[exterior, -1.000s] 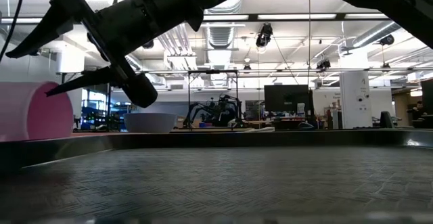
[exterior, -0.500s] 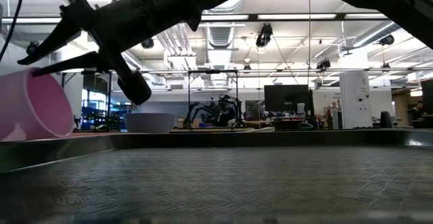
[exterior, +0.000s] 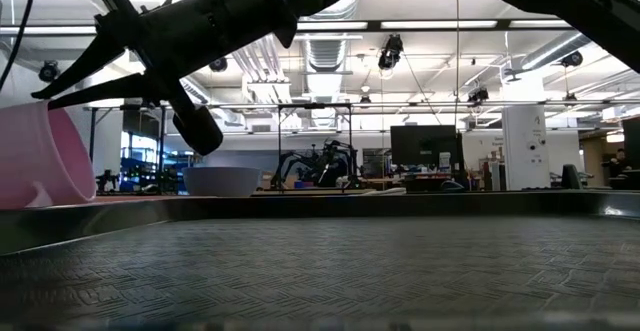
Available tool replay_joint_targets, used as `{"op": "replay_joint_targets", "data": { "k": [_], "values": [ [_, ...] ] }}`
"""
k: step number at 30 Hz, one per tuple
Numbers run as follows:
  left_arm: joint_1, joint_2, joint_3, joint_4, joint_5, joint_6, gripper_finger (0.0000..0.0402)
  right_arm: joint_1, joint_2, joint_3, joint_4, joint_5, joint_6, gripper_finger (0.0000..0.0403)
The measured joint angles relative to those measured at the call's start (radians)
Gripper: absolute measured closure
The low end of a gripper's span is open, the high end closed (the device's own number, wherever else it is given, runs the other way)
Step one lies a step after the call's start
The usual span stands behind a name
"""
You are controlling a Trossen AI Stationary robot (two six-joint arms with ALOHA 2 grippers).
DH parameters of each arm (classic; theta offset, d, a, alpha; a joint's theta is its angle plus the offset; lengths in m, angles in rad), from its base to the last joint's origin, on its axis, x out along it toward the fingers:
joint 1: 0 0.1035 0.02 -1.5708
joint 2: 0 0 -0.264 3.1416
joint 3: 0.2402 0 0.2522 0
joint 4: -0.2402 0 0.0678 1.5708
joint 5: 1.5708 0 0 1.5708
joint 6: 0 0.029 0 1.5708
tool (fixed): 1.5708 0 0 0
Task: Set up tray
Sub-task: Put the purple mug on the top left of the black tray
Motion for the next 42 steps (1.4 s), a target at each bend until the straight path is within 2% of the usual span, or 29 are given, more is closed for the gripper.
{"op": "replay_joint_targets", "data": {
  "k": [4,10,17,22,27,30,35,39,42],
  "values": [
    [-0.012,0.0,0.0,0.026,0.015,0.0,0.0396,-0.002,-0.002,0.0,-0.002,0.001,-0.014,0.0394],
    [-0.074,0.003,0.016,0.051,0.016,0.0,0.0396,-0.009,-0.035,0.015,-0.046,0.069,-0.122,0.0394],
    [-0.092,0.006,0.032,0.013,0.01,-0.004,0.0396,-0.008,-0.044,0.165,-0.348,0.156,-0.443,0.0395],
    [-0.092,0.006,0.032,-0.02,0.007,-0.006,0.0396,0.023,-0.113,0.155,-0.499,0.262,-0.625,0.0395],
    [-0.092,0.006,0.032,-0.046,0.007,-0.006,0.0396,0.077,-0.158,0.164,-0.676,0.424,-0.854,0.0395],
    [-0.092,0.005,0.027,-0.057,0.007,-0.005,0.0396,0.097,-0.152,0.163,-0.788,0.453,-0.97,0.0395],
    [-0.092,0.005,0.026,-0.062,0.005,0.0,0.0396,0.116,-0.128,0.157,-0.86,0.474,-1.16,0.0395],
    [-0.091,0.005,0.026,-0.064,0.005,0.0,0.0396,0.128,-0.123,0.156,-0.851,0.557,-1.334,0.0395],
    [-0.09,0.005,0.026,-0.068,0.002,0.0,0.0396,0.124,-0.123,0.156,-0.843,0.577,-1.377,0.0395]
  ]
}}
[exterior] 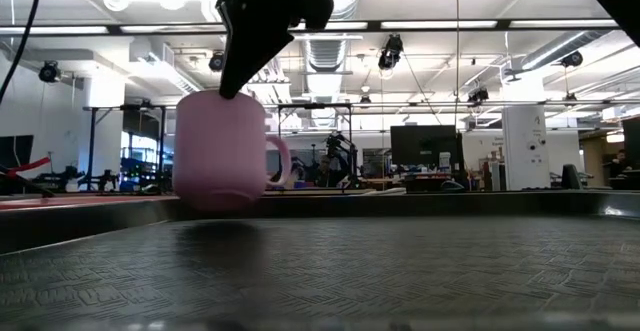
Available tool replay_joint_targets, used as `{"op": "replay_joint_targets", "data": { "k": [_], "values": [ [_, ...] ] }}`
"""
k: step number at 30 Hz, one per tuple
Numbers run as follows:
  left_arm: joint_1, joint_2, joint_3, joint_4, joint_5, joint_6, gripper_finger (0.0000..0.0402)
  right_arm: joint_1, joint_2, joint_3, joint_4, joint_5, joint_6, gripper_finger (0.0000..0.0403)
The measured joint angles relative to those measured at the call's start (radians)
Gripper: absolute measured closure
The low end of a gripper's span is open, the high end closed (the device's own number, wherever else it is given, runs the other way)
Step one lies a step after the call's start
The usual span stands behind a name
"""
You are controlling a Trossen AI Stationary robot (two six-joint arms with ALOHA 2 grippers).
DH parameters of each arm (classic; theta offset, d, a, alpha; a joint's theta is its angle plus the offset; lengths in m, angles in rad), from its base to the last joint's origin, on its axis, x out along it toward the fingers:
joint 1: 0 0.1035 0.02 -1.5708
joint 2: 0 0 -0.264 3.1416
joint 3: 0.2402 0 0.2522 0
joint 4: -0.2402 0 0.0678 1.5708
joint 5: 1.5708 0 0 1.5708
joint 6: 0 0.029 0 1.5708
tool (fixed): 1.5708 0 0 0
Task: Set up tray
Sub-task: Put the purple mug on the top left of the black tray, then put the pink plate on the black tray to the bottom right of the purple mug
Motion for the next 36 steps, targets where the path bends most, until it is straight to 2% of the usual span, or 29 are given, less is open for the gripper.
{"op": "replay_joint_targets", "data": {
  "k": [6,11,16,23,27,32,36],
  "values": [
    [0.0,0.0,0.0,-0.007,-0.028,0.0,0.0396,0.009,0.0,-0.004,0.022,-0.018,0.004,0.0394],
    [0.0,0.0,-0.001,-0.047,-0.03,-0.01,0.0396,0.015,0.0,-0.025,0.051,-0.138,0.008,0.0394],
    [0.001,0.0,-0.001,-0.048,-0.03,-0.023,0.0396,0.02,0.0,-0.056,0.06,-0.139,0.122,0.0383],
    [0.001,0.0,-0.001,-0.049,-0.056,-0.026,0.0396,0.022,0.0,-0.057,0.071,-0.136,0.206,0.0313],
    [0.001,0.0,-0.001,-0.063,-0.064,-0.026,0.0396,0.025,-0.002,-0.028,0.075,-0.135,0.199,0.0264],
    [0.003,-0.001,-0.001,-0.094,-0.176,-0.03,0.0396,0.025,-0.024,-0.013,0.066,-0.114,0.194,0.0215],
    [0.012,-0.006,-0.001,-0.106,-0.188,-0.03,0.0396,0.009,-0.054,-0.013,0.052,-0.065,0.192,0.0192]
  ]
}}
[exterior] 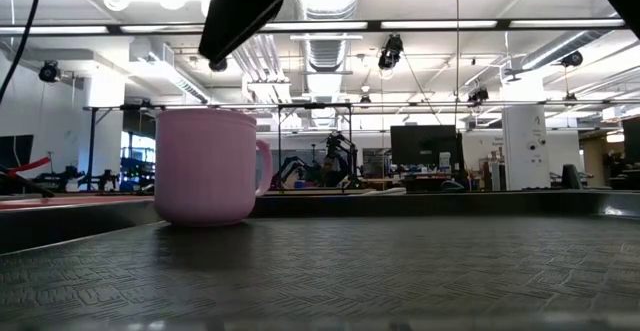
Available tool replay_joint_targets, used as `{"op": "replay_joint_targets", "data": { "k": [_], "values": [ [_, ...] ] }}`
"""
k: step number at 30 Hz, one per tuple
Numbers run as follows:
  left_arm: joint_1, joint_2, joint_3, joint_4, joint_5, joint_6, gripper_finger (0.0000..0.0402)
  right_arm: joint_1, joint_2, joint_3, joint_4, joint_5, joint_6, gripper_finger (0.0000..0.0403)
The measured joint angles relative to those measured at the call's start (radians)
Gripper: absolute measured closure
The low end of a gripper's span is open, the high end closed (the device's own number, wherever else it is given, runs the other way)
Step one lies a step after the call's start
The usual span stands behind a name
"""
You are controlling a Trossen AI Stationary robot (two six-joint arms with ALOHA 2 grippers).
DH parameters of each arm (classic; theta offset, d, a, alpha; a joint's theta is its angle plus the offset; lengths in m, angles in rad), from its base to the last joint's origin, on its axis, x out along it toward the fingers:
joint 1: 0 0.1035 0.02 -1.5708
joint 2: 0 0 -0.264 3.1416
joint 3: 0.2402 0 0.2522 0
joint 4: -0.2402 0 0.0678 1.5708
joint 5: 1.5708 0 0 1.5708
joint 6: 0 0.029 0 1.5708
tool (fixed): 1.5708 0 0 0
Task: Set up tray
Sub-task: Put the pink plate on the black tray to the bottom right of the purple mug
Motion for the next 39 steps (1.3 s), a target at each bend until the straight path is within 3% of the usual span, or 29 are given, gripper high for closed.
{"op": "replay_joint_targets", "data": {
  "k": [7,12,18,26,31,39],
  "values": [
    [0.002,-0.046,0.001,-0.038,-0.012,0.0,0.0396,-0.113,-0.066,0.001,-0.012,-0.005,0.158,0.0187],
    [0.002,-0.092,0.001,-0.118,-0.034,0.012,0.0396,-0.173,-0.135,0.001,0.021,0.009,0.181,0.0188],
    [0.036,-0.087,0.002,-0.169,0.034,0.215,0.0389,-0.214,-0.167,0.001,0.026,0.011,0.183,0.0188],
    [0.068,-0.077,0.002,-0.179,0.011,0.318,0.0325,-0.22,-0.168,-0.013,-0.062,0.009,0.176,0.0188],
    [0.099,-0.077,0.002,-0.177,0.009,0.353,0.0274,-0.223,-0.168,-0.026,-0.157,0.099,0.133,0.0188],
    [0.209,-0.001,0.029,-0.153,0.009,0.81,0.0233,-0.226,-0.167,-0.089,-0.167,0.152,0.101,0.0188]
  ]
}}
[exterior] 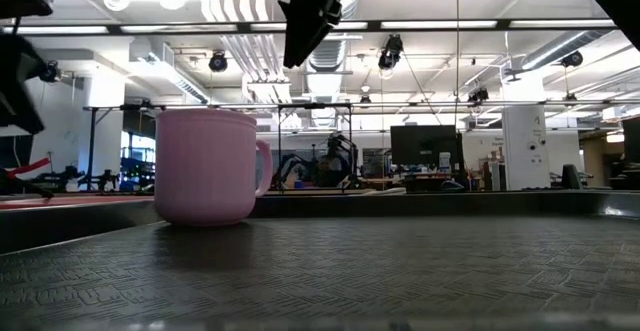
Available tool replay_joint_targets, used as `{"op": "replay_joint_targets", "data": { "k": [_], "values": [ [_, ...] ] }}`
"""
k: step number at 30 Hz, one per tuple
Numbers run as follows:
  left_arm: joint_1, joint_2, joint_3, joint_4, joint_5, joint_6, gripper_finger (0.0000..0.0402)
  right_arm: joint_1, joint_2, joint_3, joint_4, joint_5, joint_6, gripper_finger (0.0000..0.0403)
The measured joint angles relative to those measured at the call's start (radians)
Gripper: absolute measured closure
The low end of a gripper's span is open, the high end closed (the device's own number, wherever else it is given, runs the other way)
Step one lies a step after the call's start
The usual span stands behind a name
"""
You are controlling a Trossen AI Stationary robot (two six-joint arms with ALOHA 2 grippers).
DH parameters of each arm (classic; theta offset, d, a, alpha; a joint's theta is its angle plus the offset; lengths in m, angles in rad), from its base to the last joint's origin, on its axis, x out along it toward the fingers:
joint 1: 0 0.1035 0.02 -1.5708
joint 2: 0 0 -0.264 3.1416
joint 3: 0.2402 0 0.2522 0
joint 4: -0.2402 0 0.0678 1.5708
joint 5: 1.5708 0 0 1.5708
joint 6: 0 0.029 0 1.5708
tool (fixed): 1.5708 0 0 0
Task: Set up tray
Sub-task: Put the pink plate on the black tray to the bottom right of the purple mug
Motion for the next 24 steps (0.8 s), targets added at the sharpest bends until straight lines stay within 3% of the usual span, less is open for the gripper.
{"op": "replay_joint_targets", "data": {
  "k": [4,10,24],
  "values": [
    [0.075,0.13,0.027,-0.04,0.001,0.133,0.0232,0.002,0.0,-0.044,0.015,0.043,0.007,0.0188],
    [0.141,0.304,0.047,-0.05,0.005,0.074,0.0232,-0.004,0.001,-0.088,0.097,0.068,0.023,0.0188],
    [0.164,0.392,0.007,0.056,0.053,0.02,0.0232,-0.037,0.001,-0.12,0.201,0.066,0.003,0.0188]
  ]
}}
